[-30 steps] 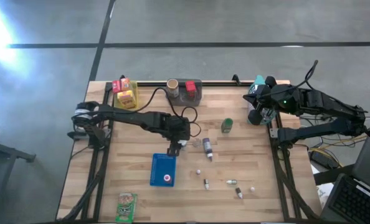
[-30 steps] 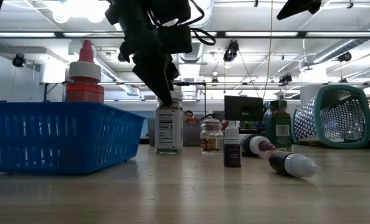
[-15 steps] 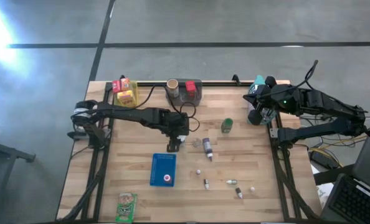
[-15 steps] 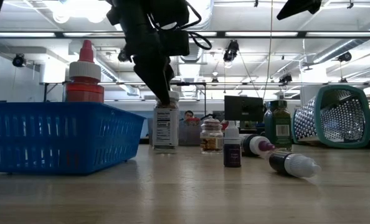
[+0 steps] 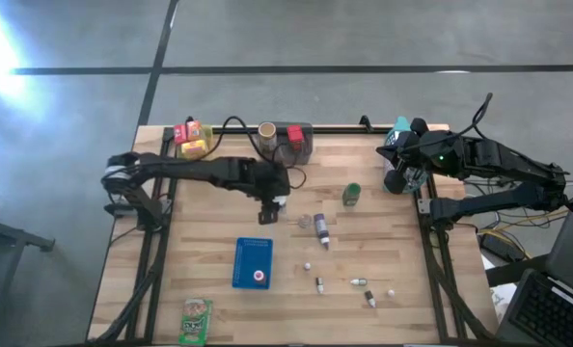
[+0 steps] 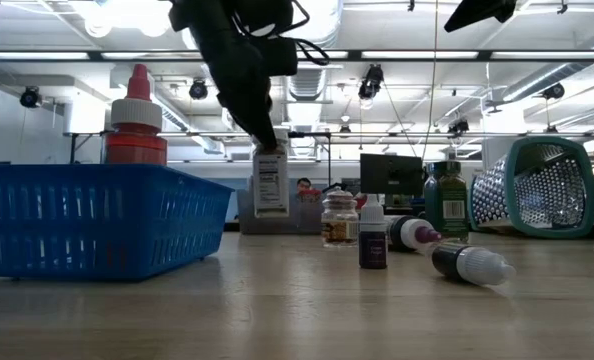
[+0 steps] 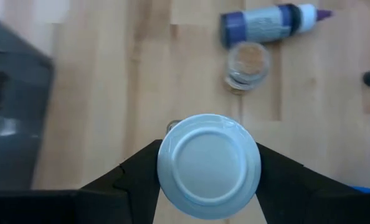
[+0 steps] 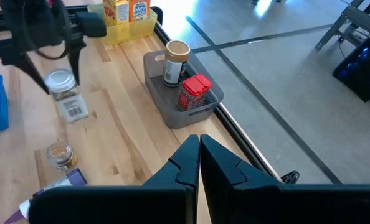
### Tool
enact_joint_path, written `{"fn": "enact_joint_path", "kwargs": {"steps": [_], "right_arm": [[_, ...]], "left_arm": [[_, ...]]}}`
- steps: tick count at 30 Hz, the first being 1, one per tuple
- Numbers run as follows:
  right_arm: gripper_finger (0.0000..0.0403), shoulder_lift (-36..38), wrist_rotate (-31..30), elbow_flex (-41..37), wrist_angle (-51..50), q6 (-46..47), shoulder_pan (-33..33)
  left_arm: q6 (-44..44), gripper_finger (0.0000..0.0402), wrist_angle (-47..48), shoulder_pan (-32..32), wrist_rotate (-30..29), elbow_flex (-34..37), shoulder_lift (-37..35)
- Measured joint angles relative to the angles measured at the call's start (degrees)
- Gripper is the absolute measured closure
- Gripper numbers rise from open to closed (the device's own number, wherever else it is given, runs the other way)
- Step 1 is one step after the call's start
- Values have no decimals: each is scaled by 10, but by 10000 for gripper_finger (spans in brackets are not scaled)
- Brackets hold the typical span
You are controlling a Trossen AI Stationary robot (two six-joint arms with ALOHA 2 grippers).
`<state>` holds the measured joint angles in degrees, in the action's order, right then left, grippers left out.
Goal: Pick & Place Kitchen Items
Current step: Put the white spice bottle into the black bin
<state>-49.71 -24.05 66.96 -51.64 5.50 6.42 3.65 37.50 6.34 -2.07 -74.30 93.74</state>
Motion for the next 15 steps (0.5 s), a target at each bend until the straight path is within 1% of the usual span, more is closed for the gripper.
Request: {"fn": "enact_joint_path", "kwargs": {"steps": [5,15], "right_arm": [[394,0,0,0,0,0,0],[394,0,0,0,0,-1,0]], "left_arm": [[2,181,-10,15,-32,0,-12],[3,181,-86,77,-36,0,-21]]}}
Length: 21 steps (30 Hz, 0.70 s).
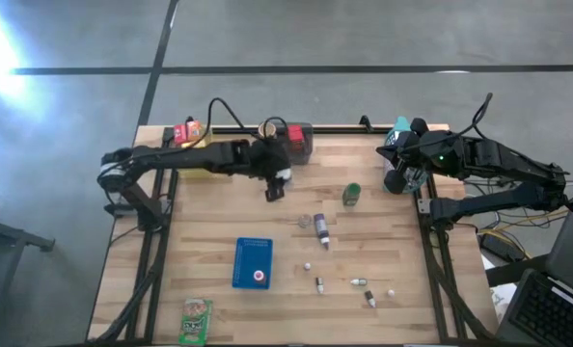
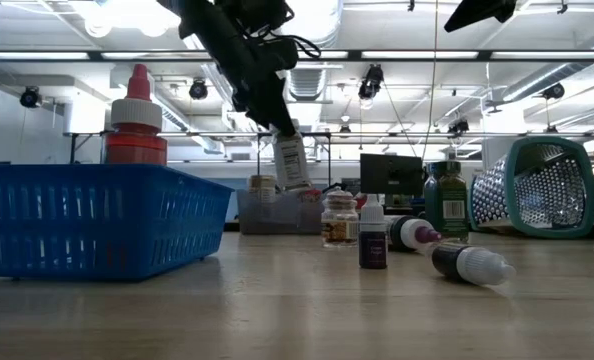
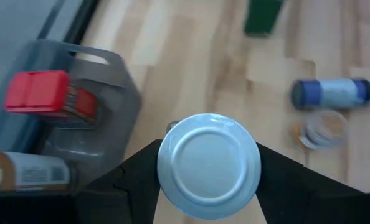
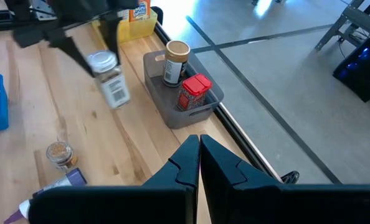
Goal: Pick & Place Kitchen Items
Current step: Put the white spice bottle into the black bin
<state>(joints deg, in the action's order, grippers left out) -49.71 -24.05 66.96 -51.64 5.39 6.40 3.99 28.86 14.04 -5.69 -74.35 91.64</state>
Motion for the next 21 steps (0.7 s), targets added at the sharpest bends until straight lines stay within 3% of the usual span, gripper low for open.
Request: {"fn": "enact_joint_path", "kwargs": {"steps": [13,21], "right_arm": [[394,0,0,0,0,0,0],[394,0,0,0,0,1,0]], "left_arm": [[53,181,-33,87,0,-58,2],[132,181,40,124,0,-100,18]]}}
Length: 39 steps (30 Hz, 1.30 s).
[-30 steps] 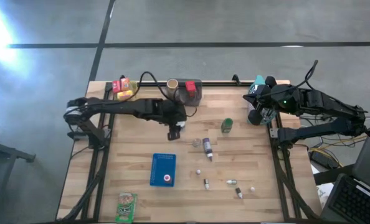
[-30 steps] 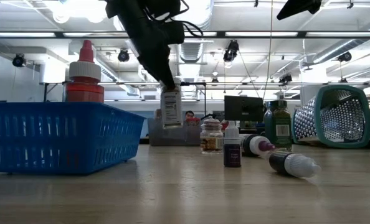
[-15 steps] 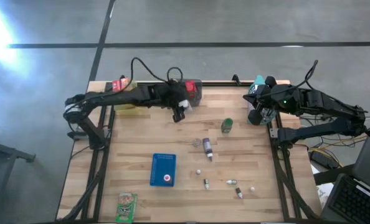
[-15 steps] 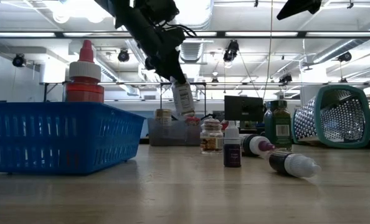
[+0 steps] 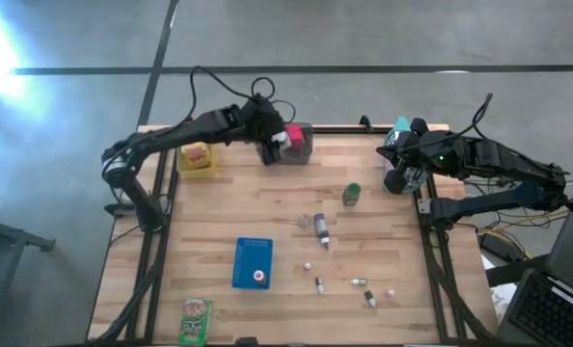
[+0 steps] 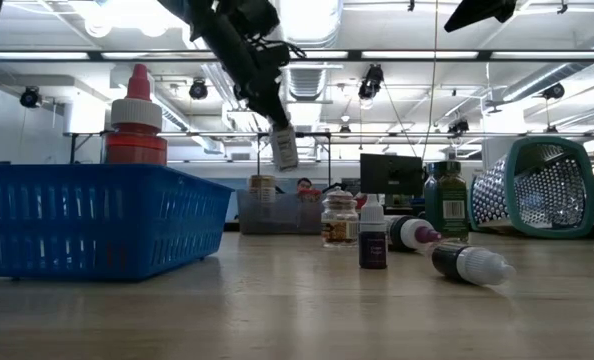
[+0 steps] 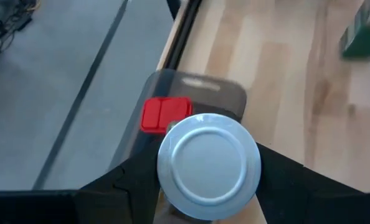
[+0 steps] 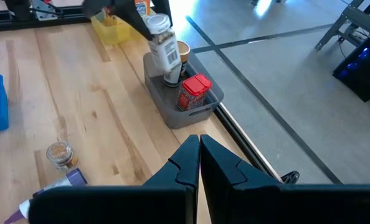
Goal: Pick & Place Kitchen Items
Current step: Put the white spice bottle into the black bin
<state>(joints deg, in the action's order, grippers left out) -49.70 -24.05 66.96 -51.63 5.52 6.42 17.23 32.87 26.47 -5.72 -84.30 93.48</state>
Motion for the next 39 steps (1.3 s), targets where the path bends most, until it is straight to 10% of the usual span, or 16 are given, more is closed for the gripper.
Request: {"fn": "enact_joint_path", "kwargs": {"steps": [39], "right_arm": [[394,0,0,0,0,0,0]], "left_arm": [[178,165,-68,58,-23,-20,179]]}}
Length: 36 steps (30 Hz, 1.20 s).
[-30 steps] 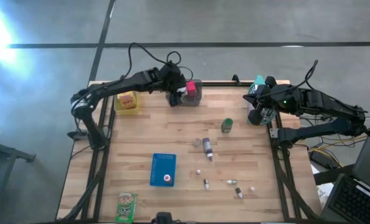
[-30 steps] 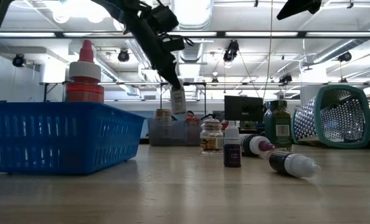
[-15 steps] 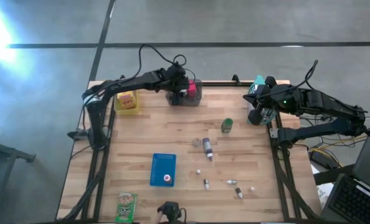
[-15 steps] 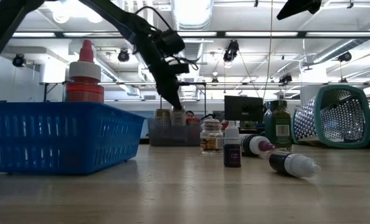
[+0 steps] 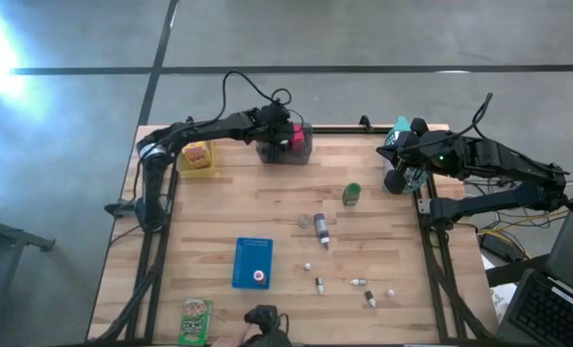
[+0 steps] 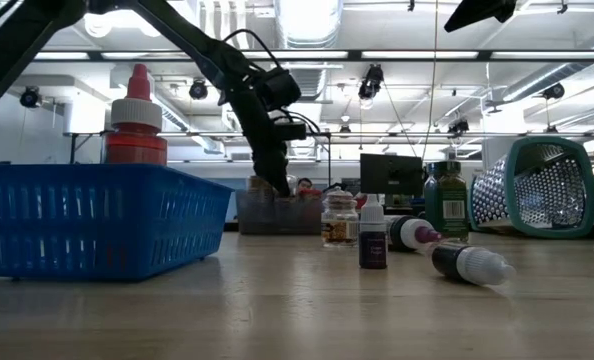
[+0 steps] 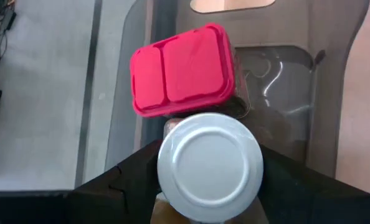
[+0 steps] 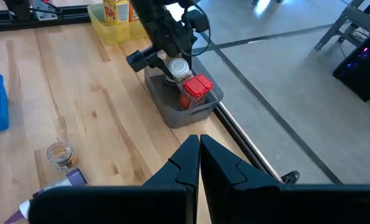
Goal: Pick & Place Kitchen Items
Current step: Put the white spice bottle into the black bin
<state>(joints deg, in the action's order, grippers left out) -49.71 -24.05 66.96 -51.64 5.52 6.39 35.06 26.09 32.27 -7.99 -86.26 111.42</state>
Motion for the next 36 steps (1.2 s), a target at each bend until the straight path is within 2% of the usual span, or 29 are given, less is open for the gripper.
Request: {"fn": "enact_joint_path", "kwargs": {"steps": [27,30,36], "right_arm": [[394,0,0,0,0,0,0],[394,0,0,0,0,0,0],[394,0,0,0,0,0,0]], "left_arm": [[32,159,5,0,-25,-8,0],[37,147,5,0,-26,-8,0],[43,99,5,0,-26,-8,-1]]}}
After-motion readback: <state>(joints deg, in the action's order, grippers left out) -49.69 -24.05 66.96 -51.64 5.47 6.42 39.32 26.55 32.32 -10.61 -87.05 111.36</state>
